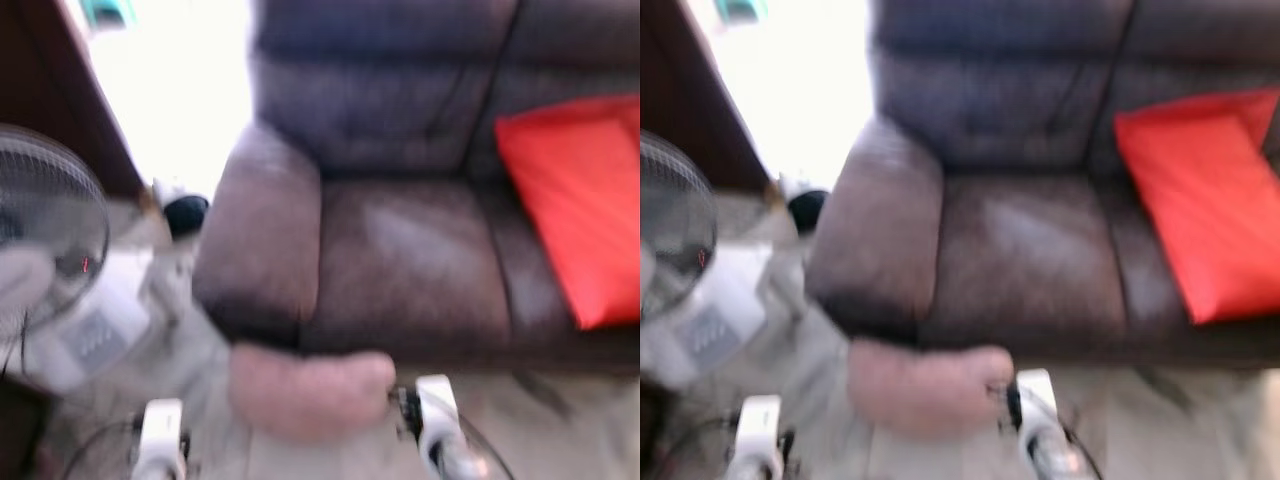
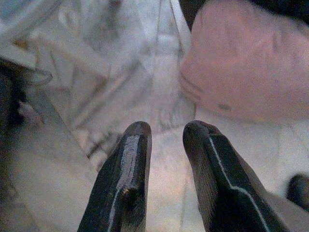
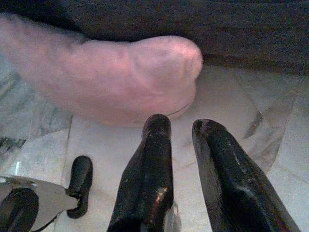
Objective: Move the pillow to the sofa from floor
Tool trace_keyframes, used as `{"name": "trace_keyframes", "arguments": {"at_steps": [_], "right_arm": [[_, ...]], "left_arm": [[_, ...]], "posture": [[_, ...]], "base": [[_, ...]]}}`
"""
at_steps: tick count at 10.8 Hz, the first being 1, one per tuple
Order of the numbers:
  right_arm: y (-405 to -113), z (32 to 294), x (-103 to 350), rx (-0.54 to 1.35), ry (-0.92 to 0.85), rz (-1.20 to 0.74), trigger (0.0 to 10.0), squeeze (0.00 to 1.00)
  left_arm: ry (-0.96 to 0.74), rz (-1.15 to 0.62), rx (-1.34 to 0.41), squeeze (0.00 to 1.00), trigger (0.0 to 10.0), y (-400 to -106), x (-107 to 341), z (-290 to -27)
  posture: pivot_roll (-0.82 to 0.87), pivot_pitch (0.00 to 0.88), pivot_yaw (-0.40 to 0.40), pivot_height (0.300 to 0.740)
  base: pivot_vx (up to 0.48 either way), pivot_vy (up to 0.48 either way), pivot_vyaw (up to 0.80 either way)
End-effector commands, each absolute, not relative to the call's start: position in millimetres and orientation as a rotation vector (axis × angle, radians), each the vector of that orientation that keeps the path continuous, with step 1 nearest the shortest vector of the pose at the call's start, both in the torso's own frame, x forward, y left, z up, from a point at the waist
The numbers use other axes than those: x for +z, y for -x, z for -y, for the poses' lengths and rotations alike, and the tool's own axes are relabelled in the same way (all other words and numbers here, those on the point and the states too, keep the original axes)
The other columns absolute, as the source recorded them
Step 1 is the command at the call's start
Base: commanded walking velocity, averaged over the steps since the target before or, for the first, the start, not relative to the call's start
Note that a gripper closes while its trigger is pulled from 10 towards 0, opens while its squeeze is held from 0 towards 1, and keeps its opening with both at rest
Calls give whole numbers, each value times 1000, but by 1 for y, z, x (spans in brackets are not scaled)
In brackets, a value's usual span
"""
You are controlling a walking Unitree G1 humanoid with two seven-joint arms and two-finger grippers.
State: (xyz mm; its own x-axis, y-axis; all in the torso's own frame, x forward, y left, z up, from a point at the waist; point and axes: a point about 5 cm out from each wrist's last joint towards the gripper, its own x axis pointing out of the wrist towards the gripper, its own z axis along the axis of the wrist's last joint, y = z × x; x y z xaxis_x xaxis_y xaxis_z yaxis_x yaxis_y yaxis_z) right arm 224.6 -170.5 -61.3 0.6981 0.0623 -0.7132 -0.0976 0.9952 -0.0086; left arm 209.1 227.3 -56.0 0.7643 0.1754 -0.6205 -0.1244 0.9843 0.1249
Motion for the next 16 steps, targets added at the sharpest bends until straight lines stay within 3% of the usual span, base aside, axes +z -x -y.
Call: {"name": "trace_keyframes", "arguments": {"at_steps": [1, 11, 14, 16], "right_arm": [[-215, 182, -66, 58, 54, -827, 10000, 0], [-220, 171, -65, 84, 71, -823, 10000, 0], [-217, 180, -65, 74, 62, -807, 10000, 0], [-244, 175, -43, 104, 59, -631, 10000, 0]], "left_arm": [[-56, -725, 163, 0, 10000, -200, -63, -222], [-49, -715, 157, 0, 10000, -200, -64, -218], [-50, -692, 147, 0, 10000, -201, -63, -217], [-110, -487, 182, 0, 10000, -217, -41, -227]], "posture": [[100, 172, -32, 740], [97, 168, -33, 740], [101, 157, -32, 740], [95, 143, -32, 740]], "base": [[281, 0, 0], [57, 0, 0], [0, 0, 0], [0, 0, 0]]}}
